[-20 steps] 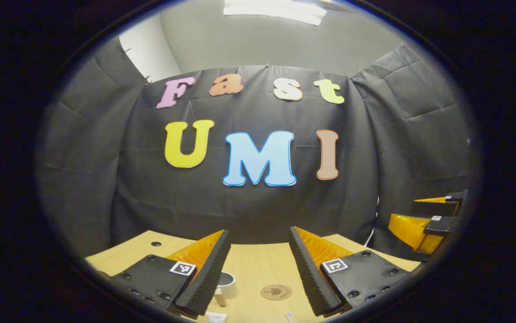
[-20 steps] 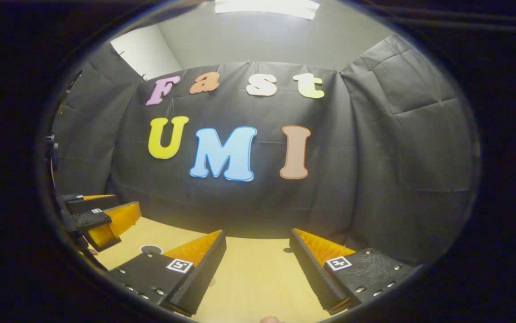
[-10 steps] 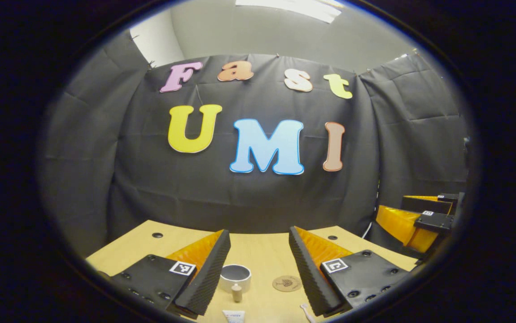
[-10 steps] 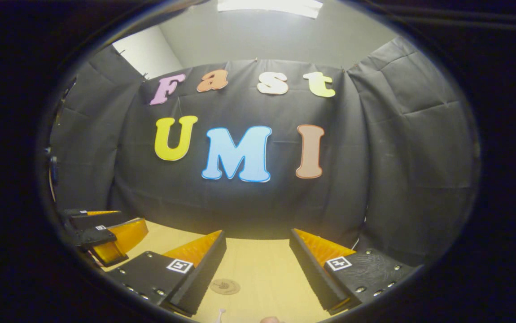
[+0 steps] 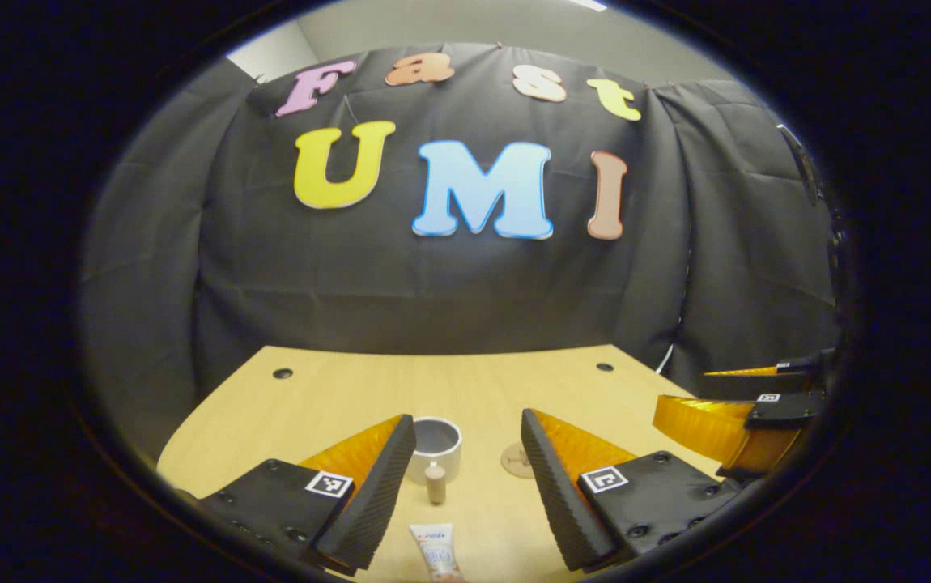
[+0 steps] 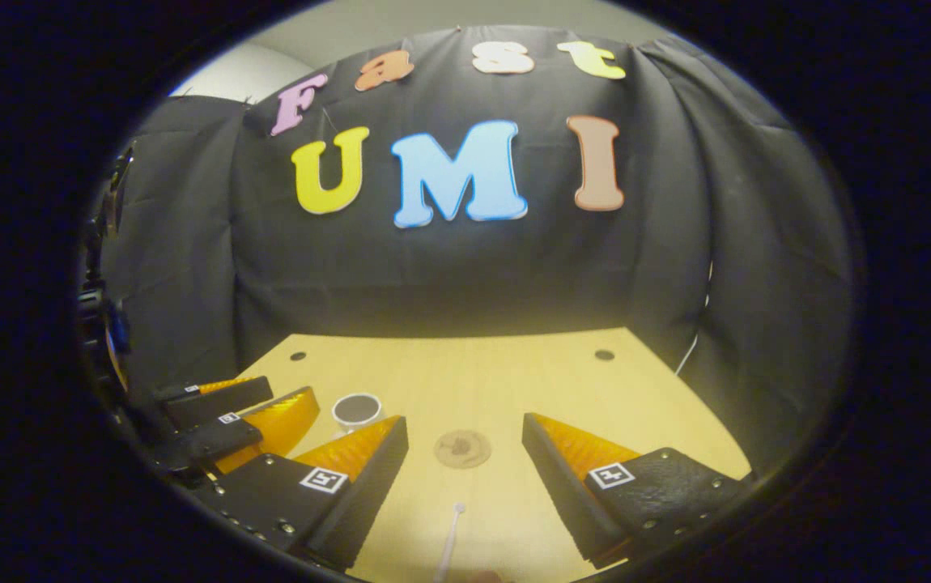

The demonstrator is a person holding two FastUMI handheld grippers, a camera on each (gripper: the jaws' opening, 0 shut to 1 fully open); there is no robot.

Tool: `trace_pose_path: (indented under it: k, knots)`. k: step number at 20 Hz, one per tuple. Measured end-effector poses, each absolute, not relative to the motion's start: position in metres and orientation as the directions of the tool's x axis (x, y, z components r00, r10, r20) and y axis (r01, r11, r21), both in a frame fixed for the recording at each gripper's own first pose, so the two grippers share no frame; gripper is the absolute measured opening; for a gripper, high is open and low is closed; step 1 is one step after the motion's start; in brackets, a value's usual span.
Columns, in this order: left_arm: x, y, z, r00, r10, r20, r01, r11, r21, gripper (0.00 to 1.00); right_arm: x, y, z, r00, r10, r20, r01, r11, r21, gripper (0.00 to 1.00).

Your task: Put the toothbrush and toothpaste on the desktop into the cup, then pick up the cup and place it on the coaster on the desktop.

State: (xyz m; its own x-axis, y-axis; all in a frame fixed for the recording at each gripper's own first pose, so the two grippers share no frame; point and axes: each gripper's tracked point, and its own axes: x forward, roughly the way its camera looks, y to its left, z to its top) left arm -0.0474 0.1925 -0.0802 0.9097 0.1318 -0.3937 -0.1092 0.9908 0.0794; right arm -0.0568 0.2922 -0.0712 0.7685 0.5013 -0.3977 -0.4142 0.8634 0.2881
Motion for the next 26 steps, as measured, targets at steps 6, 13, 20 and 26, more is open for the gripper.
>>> trace_pose_path:
  k: [6, 13, 20, 26]
  knots:
    - [-0.078, 0.210, -0.156, 0.757, 0.142, -0.638, -0.134, 0.989, 0.062, 0.88, -0.086, 0.304, -0.148, 0.571, 0.485, -0.662, -0.388, 0.870, 0.303, 0.94]
    - [-0.127, 0.226, -0.236, 0.446, 0.136, -0.885, -0.199, 0.979, 0.050, 0.89, -0.113, 0.319, -0.211, 0.325, 0.463, -0.824, -0.340, 0.871, 0.355, 0.95]
    - [-0.153, 0.213, -0.286, 0.221, 0.074, -0.972, -0.238, 0.971, 0.020, 0.89, -0.139, 0.319, -0.258, 0.116, 0.403, -0.908, -0.346, 0.873, 0.343, 0.96]
    - [-0.158, 0.219, -0.302, 0.135, 0.055, -0.989, -0.262, 0.965, 0.018, 0.89, -0.140, 0.325, -0.272, 0.060, 0.372, -0.926, -0.347, 0.878, 0.330, 0.88]
